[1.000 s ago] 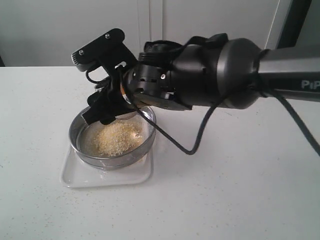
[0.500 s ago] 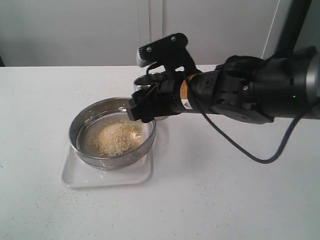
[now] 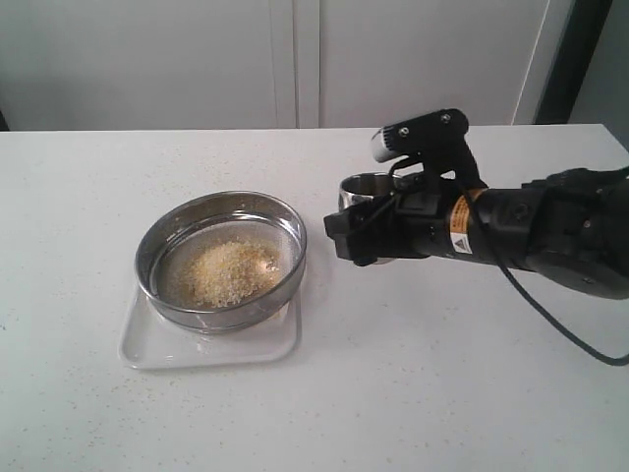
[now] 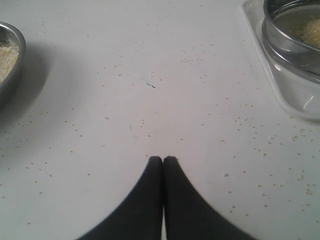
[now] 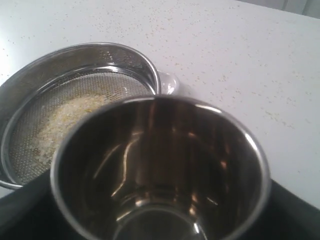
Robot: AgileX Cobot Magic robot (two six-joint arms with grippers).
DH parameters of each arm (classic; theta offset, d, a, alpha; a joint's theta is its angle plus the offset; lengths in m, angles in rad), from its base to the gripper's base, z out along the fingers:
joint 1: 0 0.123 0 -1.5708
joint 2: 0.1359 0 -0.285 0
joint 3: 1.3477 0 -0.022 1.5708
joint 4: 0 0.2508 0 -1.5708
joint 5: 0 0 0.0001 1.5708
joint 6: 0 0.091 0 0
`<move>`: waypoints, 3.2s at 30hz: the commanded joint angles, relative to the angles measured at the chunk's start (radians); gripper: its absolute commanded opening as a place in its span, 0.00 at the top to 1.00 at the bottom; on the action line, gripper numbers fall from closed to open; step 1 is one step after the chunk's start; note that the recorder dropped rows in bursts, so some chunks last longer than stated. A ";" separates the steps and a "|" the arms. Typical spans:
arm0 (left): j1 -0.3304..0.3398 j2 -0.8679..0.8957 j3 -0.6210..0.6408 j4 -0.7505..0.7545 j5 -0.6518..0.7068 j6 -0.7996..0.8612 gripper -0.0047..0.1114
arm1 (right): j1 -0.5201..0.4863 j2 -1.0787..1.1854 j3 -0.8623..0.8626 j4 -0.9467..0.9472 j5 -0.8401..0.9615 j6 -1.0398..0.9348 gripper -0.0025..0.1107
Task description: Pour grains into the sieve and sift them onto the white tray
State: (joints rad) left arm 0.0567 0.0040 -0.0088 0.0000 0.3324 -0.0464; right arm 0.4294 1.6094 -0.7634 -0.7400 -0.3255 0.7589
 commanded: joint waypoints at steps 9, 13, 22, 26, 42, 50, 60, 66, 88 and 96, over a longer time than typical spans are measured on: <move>0.000 -0.004 0.009 -0.006 0.008 0.000 0.96 | -0.216 -0.015 0.159 0.114 -0.336 -0.149 0.98; 0.000 -0.004 0.009 -0.006 0.008 0.000 0.96 | -0.262 -0.015 0.220 0.147 -0.437 -0.269 0.98; 0.000 -0.004 0.009 -0.006 0.008 -0.002 0.96 | -0.281 -0.013 0.282 0.190 -0.581 -0.450 0.98; 0.000 -0.004 0.009 -0.006 0.008 -0.002 0.96 | -0.286 -0.011 0.282 0.299 -0.579 -0.450 0.98; 0.000 -0.004 0.009 -0.006 0.008 -0.002 0.96 | -0.441 -0.007 0.288 0.371 -0.590 -0.442 0.98; 0.000 -0.004 0.009 -0.006 0.008 0.000 0.96 | -0.506 0.101 0.288 0.388 -0.693 -0.450 0.98; 0.000 -0.004 0.009 -0.006 0.008 0.000 0.96 | -0.579 0.305 0.288 0.531 -0.851 -0.533 0.98; 0.000 -0.004 0.009 -0.006 0.008 0.000 0.96 | -0.579 0.403 0.275 0.557 -0.848 -0.556 0.98; 0.000 -0.004 0.009 -0.006 0.008 0.000 0.96 | -0.579 0.477 0.263 0.592 -0.843 -0.642 0.98; 0.000 -0.004 0.009 -0.006 0.008 -0.002 0.96 | -0.579 0.477 0.263 0.582 -0.854 -0.670 0.76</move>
State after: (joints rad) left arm 0.0567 0.0040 -0.0088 0.0000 0.3324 -0.0464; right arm -0.1404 2.0809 -0.5013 -0.1586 -1.1659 0.1035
